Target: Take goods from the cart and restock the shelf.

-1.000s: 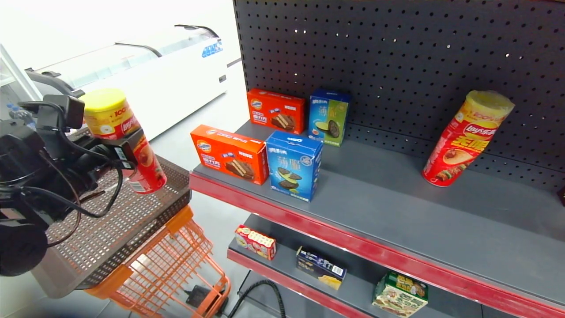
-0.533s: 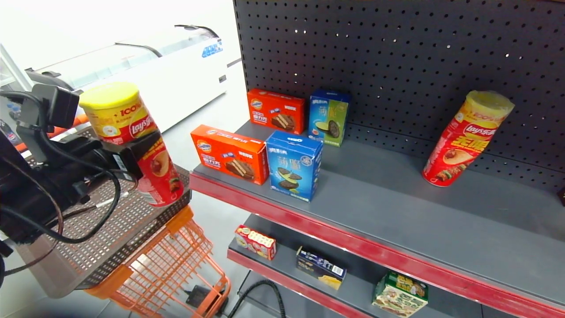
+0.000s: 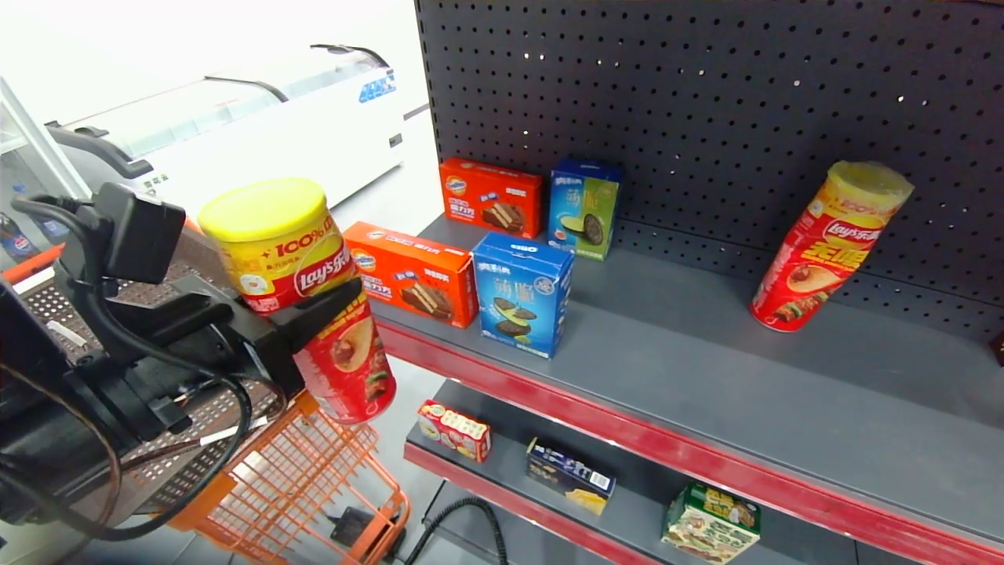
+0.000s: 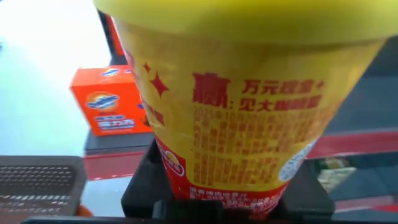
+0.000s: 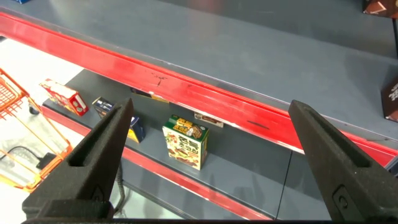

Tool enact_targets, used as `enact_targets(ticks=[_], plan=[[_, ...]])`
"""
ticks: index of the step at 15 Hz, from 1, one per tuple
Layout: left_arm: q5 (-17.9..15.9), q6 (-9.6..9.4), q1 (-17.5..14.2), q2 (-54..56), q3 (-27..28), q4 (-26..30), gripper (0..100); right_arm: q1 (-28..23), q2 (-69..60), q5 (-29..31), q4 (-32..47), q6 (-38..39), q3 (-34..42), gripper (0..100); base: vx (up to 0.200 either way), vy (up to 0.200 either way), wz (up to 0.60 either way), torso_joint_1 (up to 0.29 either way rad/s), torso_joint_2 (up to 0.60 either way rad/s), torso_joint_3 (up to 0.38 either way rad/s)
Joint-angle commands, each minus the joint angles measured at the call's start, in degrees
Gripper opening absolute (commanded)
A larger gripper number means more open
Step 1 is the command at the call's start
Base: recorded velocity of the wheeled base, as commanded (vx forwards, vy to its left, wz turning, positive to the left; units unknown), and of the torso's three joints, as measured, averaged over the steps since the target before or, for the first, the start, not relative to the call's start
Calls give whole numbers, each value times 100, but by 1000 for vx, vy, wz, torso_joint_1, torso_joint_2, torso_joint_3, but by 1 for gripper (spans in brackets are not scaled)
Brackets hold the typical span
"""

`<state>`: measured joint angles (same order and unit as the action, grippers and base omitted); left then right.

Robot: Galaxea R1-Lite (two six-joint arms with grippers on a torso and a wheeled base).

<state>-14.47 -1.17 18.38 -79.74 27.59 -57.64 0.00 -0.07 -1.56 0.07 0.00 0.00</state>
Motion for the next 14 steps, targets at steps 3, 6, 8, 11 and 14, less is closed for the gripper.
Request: enact_targets(ticks=[3,6,8,11,14], plan=[[-460,143,43,169,-96,-11,0,0,7,-2,1,0,0,100,0,0,0,0,0,0],[-768,398,95,336,-87,86,0,0,7,-2,1,0,0,100,0,0,0,0,0,0],[-873,398,385,336,-184,139,0,0,7,-2,1,0,0,100,0,0,0,0,0,0],[-891,398,825,345,-403,148,0,0,7,-29,1,0,0,100,0,0,0,0,0,0],[-908,398,825,319,-342,139,0,0,7,-20,1,0,0,100,0,0,0,0,0,0]])
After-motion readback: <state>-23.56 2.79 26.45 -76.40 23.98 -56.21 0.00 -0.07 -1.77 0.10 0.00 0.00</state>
